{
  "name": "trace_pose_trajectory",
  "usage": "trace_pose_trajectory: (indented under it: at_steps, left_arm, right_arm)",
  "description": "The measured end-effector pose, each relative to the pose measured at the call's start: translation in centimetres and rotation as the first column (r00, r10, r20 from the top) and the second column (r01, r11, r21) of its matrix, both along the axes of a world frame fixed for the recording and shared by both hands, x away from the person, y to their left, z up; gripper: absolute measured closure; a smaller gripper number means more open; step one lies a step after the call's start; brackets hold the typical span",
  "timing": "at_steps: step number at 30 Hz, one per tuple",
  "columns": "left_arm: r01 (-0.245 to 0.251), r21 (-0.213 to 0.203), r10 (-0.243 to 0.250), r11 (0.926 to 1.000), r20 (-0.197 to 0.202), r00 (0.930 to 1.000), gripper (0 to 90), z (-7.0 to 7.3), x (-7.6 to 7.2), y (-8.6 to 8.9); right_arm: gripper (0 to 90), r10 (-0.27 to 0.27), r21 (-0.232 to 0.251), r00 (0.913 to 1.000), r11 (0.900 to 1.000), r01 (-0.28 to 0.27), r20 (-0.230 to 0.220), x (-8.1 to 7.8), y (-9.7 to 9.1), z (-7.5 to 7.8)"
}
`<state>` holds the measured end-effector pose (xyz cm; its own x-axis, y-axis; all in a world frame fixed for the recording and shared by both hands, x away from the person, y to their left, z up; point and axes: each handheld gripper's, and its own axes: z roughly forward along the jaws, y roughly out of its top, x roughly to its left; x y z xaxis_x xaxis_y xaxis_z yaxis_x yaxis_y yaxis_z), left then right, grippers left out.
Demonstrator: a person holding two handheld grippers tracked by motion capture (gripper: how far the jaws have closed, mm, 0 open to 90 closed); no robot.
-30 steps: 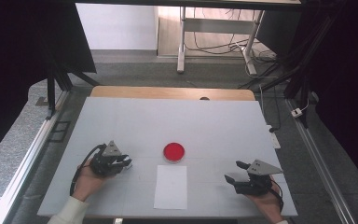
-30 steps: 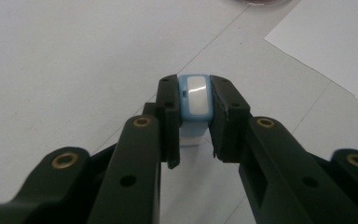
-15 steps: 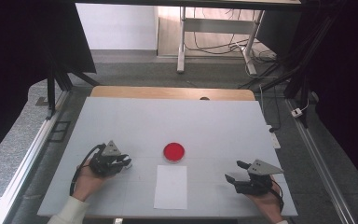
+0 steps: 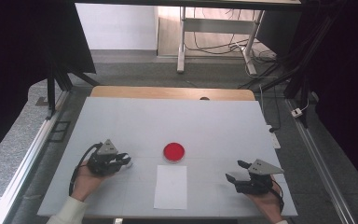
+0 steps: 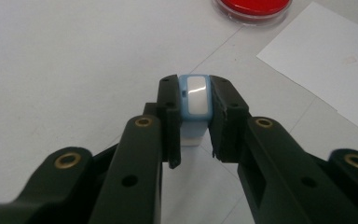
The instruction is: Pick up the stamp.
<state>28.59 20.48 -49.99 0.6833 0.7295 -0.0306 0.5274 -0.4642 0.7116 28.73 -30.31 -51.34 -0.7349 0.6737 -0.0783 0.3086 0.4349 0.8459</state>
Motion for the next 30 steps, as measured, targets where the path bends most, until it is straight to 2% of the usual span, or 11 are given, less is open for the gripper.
trace_pose_trajectory:
  at_steps: [11,14,15,16,22,30]
  left_arm:
    - [-0.01,-0.054,0.011,0.9985,0.033,0.9994,75.6,0.6,-0.3,0.3]
    - [-0.009,-0.09,0.013,0.9959,0.043,0.999,75.6,1.0,-0.5,0.2]
    - [-0.009,-0.09,0.013,0.9959,0.043,0.999,75.6,1.0,-0.5,0.2]
    - [-0.002,-0.112,0.008,0.9937,0.047,0.9989,75.6,1.2,-0.6,0.1]
    - [0.008,-0.128,0.002,0.9917,0.077,0.9971,75.6,1.9,-1.0,-0.3]
    - [0.034,-0.189,-0.018,0.9813,0.086,0.9961,75.6,2.5,-1.3,-0.9]
  right_arm:
    - [26.5,-0.011,0.002,0.9998,0.9999,0.01,0.015,-0.1,0.0,0.0]
    - [26.6,-0.009,0.002,0.9998,1.0,0.009,0.019,-0.2,0.0,0.0]
    - [26.7,-0.008,0.005,0.9998,1.0,0.008,0.018,-0.1,0.0,0.0]
    - [26.8,-0.009,0.007,0.9998,0.9999,0.009,0.017,-0.2,0.0,0.0]
    - [27.2,-0.01,0.0,0.9997,1.0,0.01,0.021,-0.2,0.0,0.0]
    - [27.4,-0.012,-0.007,0.9997,0.9999,0.012,0.024,-0.2,0.1,0.0]
